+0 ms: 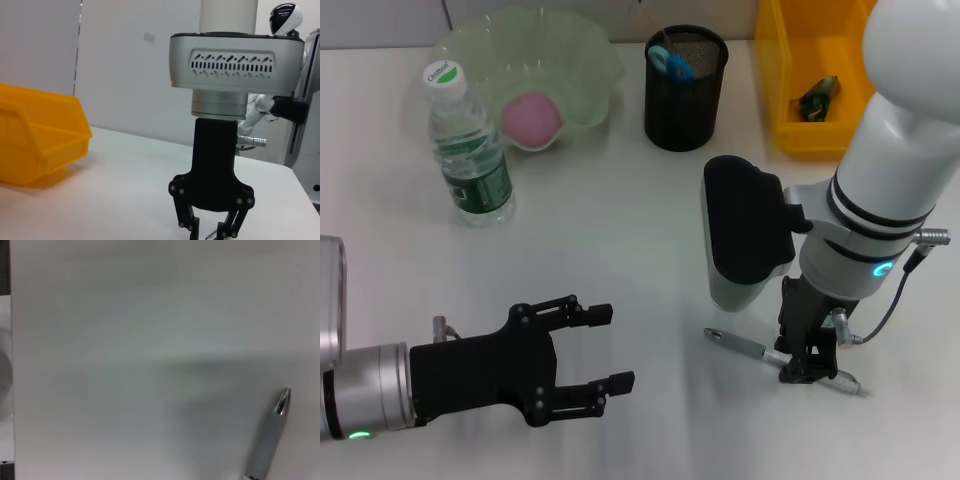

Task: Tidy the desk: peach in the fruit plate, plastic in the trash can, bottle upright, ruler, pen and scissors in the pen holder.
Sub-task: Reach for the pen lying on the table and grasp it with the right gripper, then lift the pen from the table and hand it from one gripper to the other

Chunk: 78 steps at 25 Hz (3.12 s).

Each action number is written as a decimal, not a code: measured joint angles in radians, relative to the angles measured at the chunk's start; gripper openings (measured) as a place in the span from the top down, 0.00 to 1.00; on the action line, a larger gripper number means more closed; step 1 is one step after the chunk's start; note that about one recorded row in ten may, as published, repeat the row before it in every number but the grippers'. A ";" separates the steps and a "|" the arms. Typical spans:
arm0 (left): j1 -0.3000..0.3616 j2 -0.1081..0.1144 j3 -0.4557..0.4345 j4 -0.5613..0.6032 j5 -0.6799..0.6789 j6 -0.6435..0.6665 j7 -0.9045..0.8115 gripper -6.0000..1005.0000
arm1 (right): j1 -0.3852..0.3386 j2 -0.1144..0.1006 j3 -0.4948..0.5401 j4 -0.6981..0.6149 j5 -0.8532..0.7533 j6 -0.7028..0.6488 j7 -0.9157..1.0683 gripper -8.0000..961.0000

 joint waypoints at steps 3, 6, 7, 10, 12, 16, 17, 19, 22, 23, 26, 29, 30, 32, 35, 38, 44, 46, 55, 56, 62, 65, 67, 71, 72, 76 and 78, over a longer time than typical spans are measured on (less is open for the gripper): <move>-0.001 0.000 -0.002 0.001 0.000 0.000 -0.002 0.23 | 0.000 0.000 -0.001 0.000 0.000 0.000 0.000 0.69; -0.001 0.000 -0.002 0.001 0.000 0.000 -0.003 0.23 | -0.001 0.000 -0.001 -0.002 0.000 0.000 0.000 0.70; -0.002 0.001 -0.002 0.001 0.000 0.000 -0.005 0.23 | -0.001 0.000 -0.001 -0.002 0.000 0.000 -0.001 0.70; -0.003 0.001 -0.002 0.009 0.000 0.001 -0.006 0.23 | -0.002 0.000 -0.001 -0.004 0.001 0.000 -0.001 0.70; -0.003 0.001 -0.002 0.009 0.000 0.001 -0.006 0.23 | -0.002 0.000 -0.002 -0.004 0.001 0.000 -0.001 0.70; 0.000 0.002 -0.002 0.014 -0.001 0.004 -0.006 0.23 | -0.002 0.000 -0.014 -0.004 -0.004 0.000 -0.002 0.74; 0.000 0.002 -0.002 0.014 -0.001 0.004 -0.006 0.23 | -0.002 0.000 -0.014 -0.004 -0.004 0.000 -0.002 0.76; 0.001 0.002 -0.002 0.014 -0.002 0.004 -0.006 0.23 | -0.002 0.000 -0.014 -0.004 -0.004 -0.001 -0.002 0.79; 0.002 0.002 -0.002 0.014 -0.003 0.004 -0.006 0.23 | -0.002 0.000 -0.007 -0.005 -0.005 -0.006 -0.003 0.82; 0.003 0.002 -0.002 0.014 -0.004 0.004 -0.006 0.23 | -0.002 0.000 -0.004 -0.006 -0.005 -0.008 -0.003 0.83; 0.003 0.002 -0.002 0.015 -0.004 0.004 -0.006 0.23 | -0.002 -0.002 0.012 -0.012 -0.004 -0.019 -0.007 0.85; 0.003 0.003 -0.003 0.015 -0.006 0.004 -0.006 0.23 | -0.009 -0.004 0.079 -0.027 0.000 -0.052 -0.034 0.86; 0.003 0.003 -0.003 0.015 -0.006 0.004 -0.006 0.23 | -0.012 -0.004 0.102 -0.033 0.001 -0.062 -0.043 0.86; 0.003 0.003 -0.004 0.015 -0.006 0.004 -0.006 0.23 | -0.016 -0.006 0.168 -0.047 0.001 -0.095 -0.077 0.86; 0.001 0.003 -0.004 0.015 -0.006 0.004 -0.006 0.23 | -0.019 -0.007 0.224 -0.054 0.001 -0.132 -0.132 0.86; -0.004 0.003 -0.004 0.015 -0.006 0.004 -0.011 0.23 | -0.021 -0.007 0.263 -0.056 0.001 -0.155 -0.192 0.86; -0.042 0.000 0.005 0.014 -0.001 -0.003 -0.072 0.23 | -0.028 -0.008 0.285 -0.073 0.001 -0.178 -0.276 0.86; -0.053 -0.001 0.008 0.011 0.001 -0.006 -0.094 0.23 | -0.028 -0.008 0.289 -0.078 0.004 -0.181 -0.301 0.86; -0.078 -0.005 0.048 0.004 0.003 -0.029 -0.152 0.23 | -0.017 -0.009 0.311 -0.091 0.036 -0.186 -0.352 0.86; -0.081 -0.006 0.051 0.002 0.003 -0.035 -0.152 0.23 | -0.016 -0.009 0.311 -0.091 0.037 -0.184 -0.356 0.86; -0.099 -0.011 0.080 -0.006 0.003 -0.065 -0.166 0.23 | -0.002 -0.007 0.311 -0.088 0.063 -0.181 -0.366 0.86; -0.113 -0.011 0.087 -0.019 0.003 -0.085 -0.171 0.23 | -0.001 -0.006 0.306 -0.089 0.073 -0.174 -0.366 0.86; -0.117 -0.011 0.090 -0.021 0.003 -0.090 -0.172 0.23 | 0.001 -0.006 0.302 -0.087 0.079 -0.167 -0.366 0.86; -0.123 -0.012 0.097 -0.022 0.003 -0.094 -0.172 0.23 | 0.004 -0.004 0.299 -0.080 0.084 -0.151 -0.367 0.86; -0.124 -0.012 0.096 -0.022 0.003 -0.096 -0.171 0.23 | 0.004 -0.003 0.298 -0.079 0.087 -0.147 -0.367 0.86; -0.124 -0.012 0.097 -0.022 0.001 -0.098 -0.169 0.23 | 0.006 -0.003 0.289 -0.074 0.093 -0.138 -0.367 0.86; -0.124 -0.012 0.097 -0.022 -0.001 -0.099 -0.168 0.23 | 0.007 -0.002 0.278 -0.070 0.095 -0.128 -0.367 0.86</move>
